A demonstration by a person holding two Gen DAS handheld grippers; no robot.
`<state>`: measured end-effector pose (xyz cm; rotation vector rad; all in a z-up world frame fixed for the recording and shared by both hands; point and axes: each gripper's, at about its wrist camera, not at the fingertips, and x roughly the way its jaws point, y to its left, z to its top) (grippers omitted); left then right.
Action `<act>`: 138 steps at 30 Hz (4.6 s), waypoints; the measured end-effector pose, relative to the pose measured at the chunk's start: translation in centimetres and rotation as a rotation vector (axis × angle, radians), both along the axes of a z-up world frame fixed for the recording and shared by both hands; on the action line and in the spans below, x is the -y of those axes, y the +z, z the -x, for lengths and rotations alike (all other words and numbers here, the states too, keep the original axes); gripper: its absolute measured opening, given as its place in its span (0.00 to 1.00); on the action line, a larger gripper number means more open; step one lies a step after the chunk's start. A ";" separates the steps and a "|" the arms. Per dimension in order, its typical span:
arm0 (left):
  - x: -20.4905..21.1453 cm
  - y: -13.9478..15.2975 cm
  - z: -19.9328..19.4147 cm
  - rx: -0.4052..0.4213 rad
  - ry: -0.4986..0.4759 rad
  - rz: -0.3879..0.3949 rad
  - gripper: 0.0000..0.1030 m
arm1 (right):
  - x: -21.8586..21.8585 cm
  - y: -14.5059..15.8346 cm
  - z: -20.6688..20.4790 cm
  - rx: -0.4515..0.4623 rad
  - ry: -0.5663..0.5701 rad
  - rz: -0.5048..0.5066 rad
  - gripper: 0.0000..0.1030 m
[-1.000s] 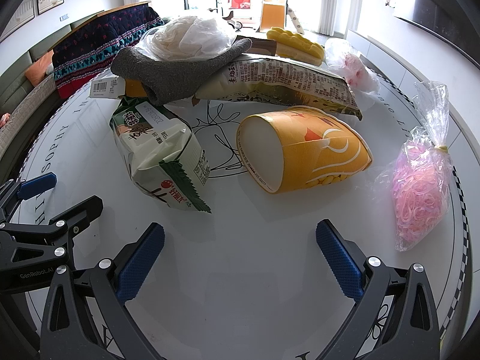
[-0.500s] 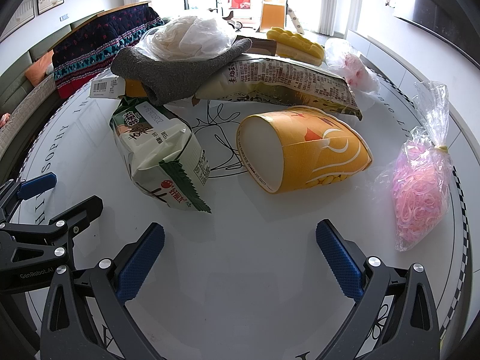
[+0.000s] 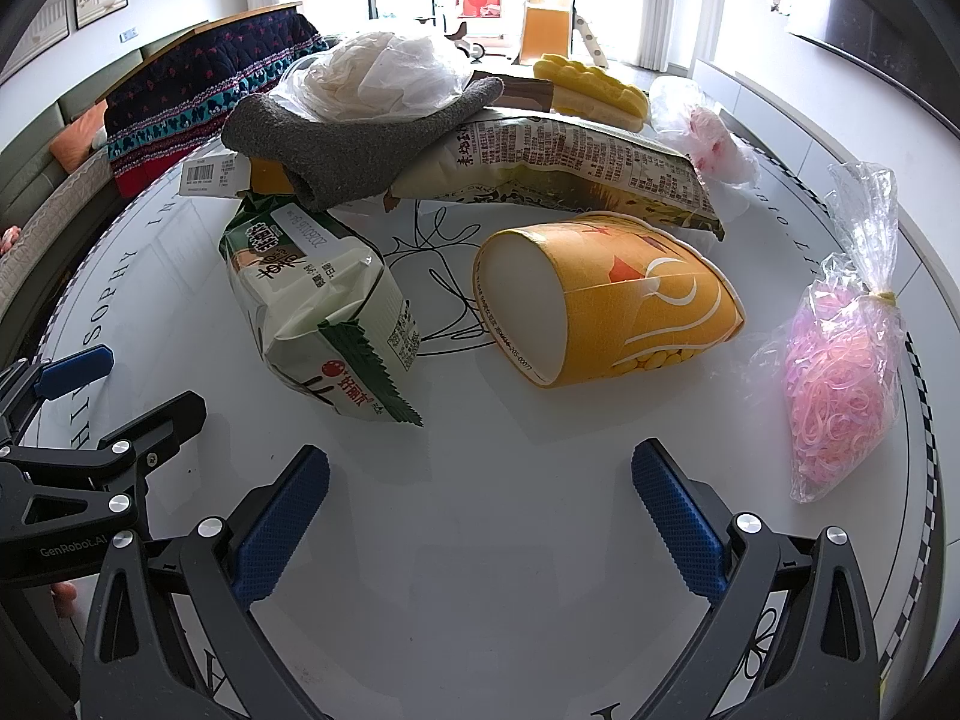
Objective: Collect trash
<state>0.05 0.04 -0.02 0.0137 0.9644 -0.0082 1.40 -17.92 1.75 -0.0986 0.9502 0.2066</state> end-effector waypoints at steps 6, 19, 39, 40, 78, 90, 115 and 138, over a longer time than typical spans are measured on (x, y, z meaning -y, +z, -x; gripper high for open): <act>0.0 0.0 0.0 0.000 0.000 0.000 0.94 | 0.0 0.0 0.0 0.000 0.000 0.000 0.98; 0.0 0.0 0.0 0.000 0.000 0.000 0.94 | 0.0 0.0 0.0 0.000 0.000 0.000 0.98; 0.3 2.5 1.6 0.040 -0.028 -0.021 0.94 | 0.5 1.6 0.7 0.007 0.030 -0.063 0.93; 0.4 3.2 1.8 0.049 -0.033 -0.029 0.94 | 0.8 2.0 1.0 0.006 0.041 -0.081 0.93; 6.2 4.1 -4.7 -0.072 -0.125 0.302 0.71 | 8.2 5.1 0.2 0.062 0.041 -0.195 0.74; 4.0 5.1 1.2 -0.002 -0.192 0.280 0.64 | 7.3 3.8 -3.2 -0.080 -0.160 -0.397 0.79; -2.1 6.8 8.1 0.084 -0.124 0.309 0.64 | 4.8 5.8 0.5 -0.079 -0.219 -0.501 0.50; -23.2 2.1 30.1 0.121 0.434 0.207 0.64 | -22.6 8.5 18.9 -0.106 0.511 -0.358 0.51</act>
